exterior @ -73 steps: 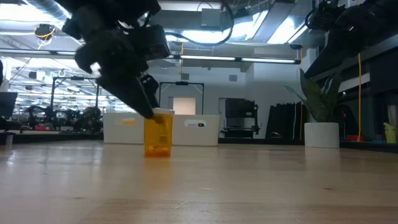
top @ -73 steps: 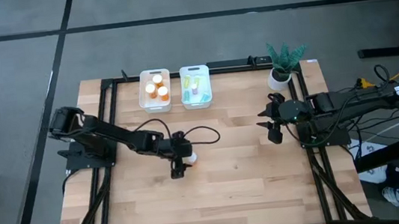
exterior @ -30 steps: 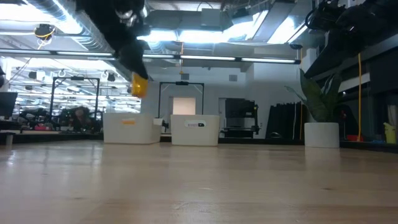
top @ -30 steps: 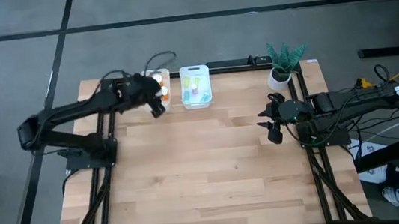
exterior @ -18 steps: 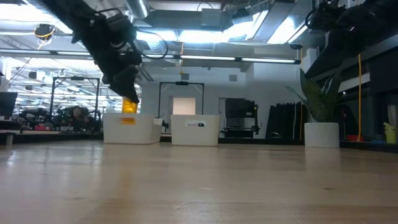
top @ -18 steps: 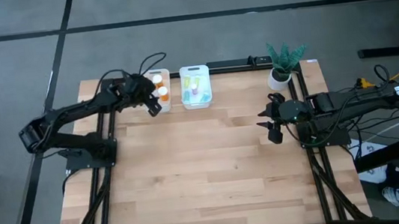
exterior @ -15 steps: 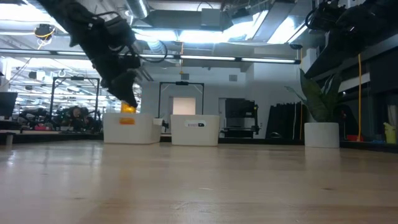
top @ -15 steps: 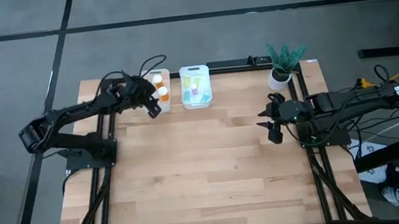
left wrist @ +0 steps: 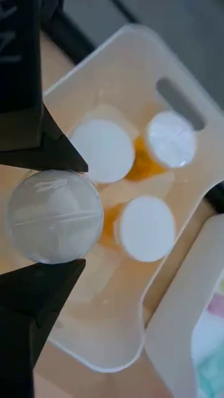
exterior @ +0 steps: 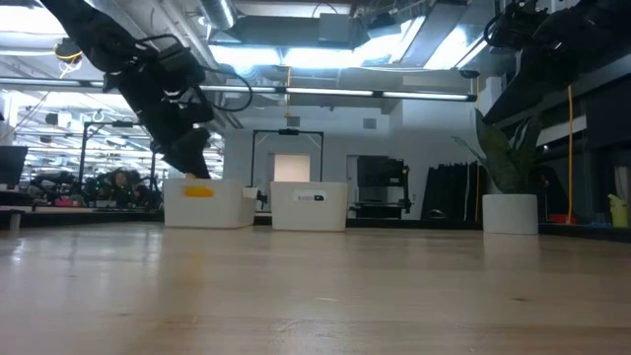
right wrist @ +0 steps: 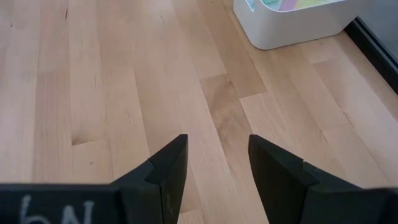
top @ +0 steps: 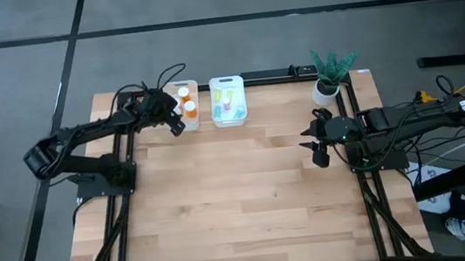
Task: Pick and place medicine bottles into bin by pill shape (circle, oval)
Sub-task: Put the large orange pill bottle into the left white bin
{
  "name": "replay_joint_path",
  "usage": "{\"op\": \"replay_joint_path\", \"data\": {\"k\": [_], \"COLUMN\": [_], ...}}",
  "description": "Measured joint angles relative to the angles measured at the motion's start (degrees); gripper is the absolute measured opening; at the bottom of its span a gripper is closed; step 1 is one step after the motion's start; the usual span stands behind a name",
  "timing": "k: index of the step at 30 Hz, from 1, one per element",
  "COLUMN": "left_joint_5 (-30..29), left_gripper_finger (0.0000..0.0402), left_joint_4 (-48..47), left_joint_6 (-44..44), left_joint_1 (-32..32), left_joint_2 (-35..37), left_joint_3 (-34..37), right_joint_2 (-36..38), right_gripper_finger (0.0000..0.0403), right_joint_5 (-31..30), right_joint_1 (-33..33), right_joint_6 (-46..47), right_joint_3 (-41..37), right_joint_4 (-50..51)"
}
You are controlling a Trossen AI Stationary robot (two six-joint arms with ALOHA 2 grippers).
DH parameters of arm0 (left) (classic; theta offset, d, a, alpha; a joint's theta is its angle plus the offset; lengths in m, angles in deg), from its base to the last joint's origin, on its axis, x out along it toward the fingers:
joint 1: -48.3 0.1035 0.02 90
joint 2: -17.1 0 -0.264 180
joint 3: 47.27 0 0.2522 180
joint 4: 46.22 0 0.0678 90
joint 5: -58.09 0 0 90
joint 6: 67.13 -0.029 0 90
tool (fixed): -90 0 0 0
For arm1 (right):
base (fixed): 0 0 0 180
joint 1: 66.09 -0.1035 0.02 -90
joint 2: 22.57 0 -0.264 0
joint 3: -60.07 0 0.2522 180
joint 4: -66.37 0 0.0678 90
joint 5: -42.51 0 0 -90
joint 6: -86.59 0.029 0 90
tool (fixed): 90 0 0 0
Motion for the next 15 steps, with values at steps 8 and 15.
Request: {"op": "replay_joint_path", "data": {"k": [8, 15], "left_joint_5": [1.4, 0.7], "left_gripper_finger": [0.0185, 0.0217], "left_joint_4": [0.9, 1.9], "left_joint_6": [0.1, 0.1], "left_joint_1": [1.3, 1.3], "left_joint_2": [-4.1, -5.0], "left_joint_3": [0.0, 0.0], "right_joint_2": [0.0, 0.0], "right_gripper_finger": [0.0171, 0.0171], "right_joint_5": [0.0, 0.0], "right_joint_1": [0.0, 0.0], "right_joint_6": [0.0, 0.0], "right_joint_3": [0.0, 0.0], "right_joint_4": [0.0, 0.0]}}
